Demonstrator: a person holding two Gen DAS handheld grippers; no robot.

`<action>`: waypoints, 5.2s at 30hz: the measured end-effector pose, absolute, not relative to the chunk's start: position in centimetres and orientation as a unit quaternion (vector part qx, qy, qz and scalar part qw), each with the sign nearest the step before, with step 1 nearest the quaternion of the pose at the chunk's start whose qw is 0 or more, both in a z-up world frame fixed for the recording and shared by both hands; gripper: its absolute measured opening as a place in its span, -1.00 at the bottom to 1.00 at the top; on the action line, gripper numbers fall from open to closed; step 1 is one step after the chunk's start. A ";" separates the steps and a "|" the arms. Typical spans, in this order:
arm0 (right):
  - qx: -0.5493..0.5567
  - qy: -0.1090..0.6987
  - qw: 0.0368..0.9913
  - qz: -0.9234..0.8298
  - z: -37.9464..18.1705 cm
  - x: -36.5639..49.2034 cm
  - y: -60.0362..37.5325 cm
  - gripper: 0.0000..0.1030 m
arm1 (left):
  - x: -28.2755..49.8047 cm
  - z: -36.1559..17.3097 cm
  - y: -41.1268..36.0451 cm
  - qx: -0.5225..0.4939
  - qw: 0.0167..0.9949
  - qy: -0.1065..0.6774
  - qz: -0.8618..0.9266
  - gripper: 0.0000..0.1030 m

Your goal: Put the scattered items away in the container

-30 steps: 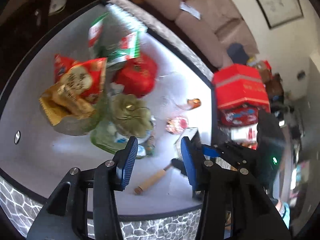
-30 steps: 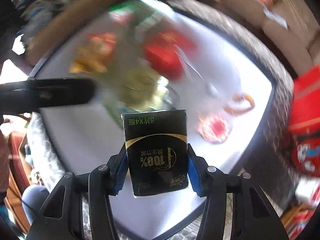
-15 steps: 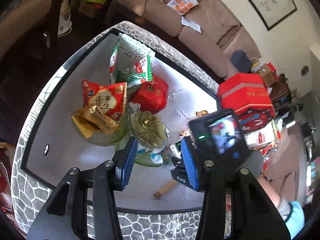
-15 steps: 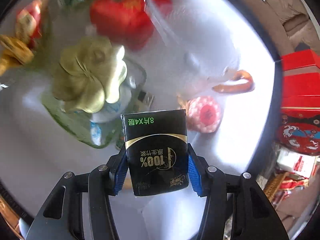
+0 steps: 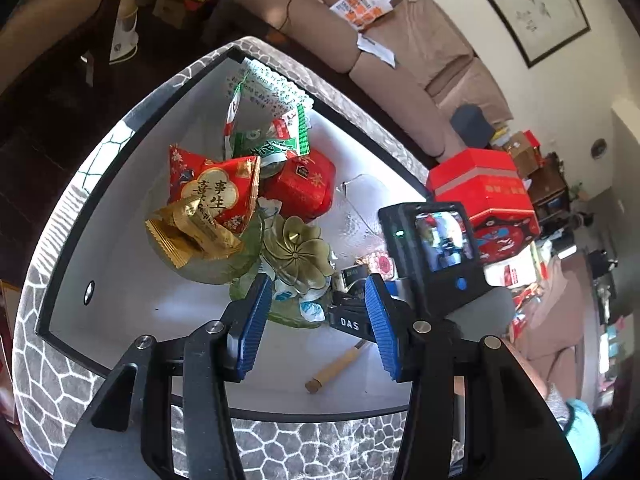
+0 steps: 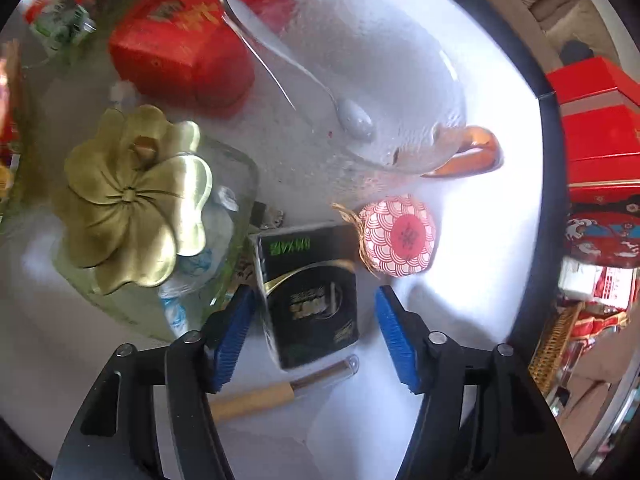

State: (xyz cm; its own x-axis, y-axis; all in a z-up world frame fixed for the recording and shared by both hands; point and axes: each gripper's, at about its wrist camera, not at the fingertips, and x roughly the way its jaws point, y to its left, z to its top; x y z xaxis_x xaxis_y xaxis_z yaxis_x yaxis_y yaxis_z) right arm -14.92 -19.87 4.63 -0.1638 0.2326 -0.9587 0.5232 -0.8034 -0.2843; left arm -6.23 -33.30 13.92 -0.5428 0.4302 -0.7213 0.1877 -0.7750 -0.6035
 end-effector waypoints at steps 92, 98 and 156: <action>0.399 0.040 0.178 -0.899 17.9 -0.1 1.8 0.61 | 1.4 20.1 -12.6 -0.388 0.043 -0.065 0.918 0.95; 0.416 0.019 0.116 -0.902 15.6 -0.9 12.0 0.61 | 0.7 17.5 -3.1 -0.406 0.094 -0.072 0.906 0.96; 0.452 0.021 0.037 -0.891 2.1 -6.9 24.1 1.00 | -4.8 0.9 5.8 -0.467 -0.023 -0.011 0.884 1.00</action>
State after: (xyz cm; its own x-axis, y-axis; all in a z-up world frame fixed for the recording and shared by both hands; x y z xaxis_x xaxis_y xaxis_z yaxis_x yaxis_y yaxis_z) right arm -6.94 24.14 2.12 -0.5887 -0.0469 -0.8070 0.0851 -0.9964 -0.0042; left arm -4.84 5.75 0.94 -0.5631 -0.0302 -0.8258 0.0510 -0.9987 0.0018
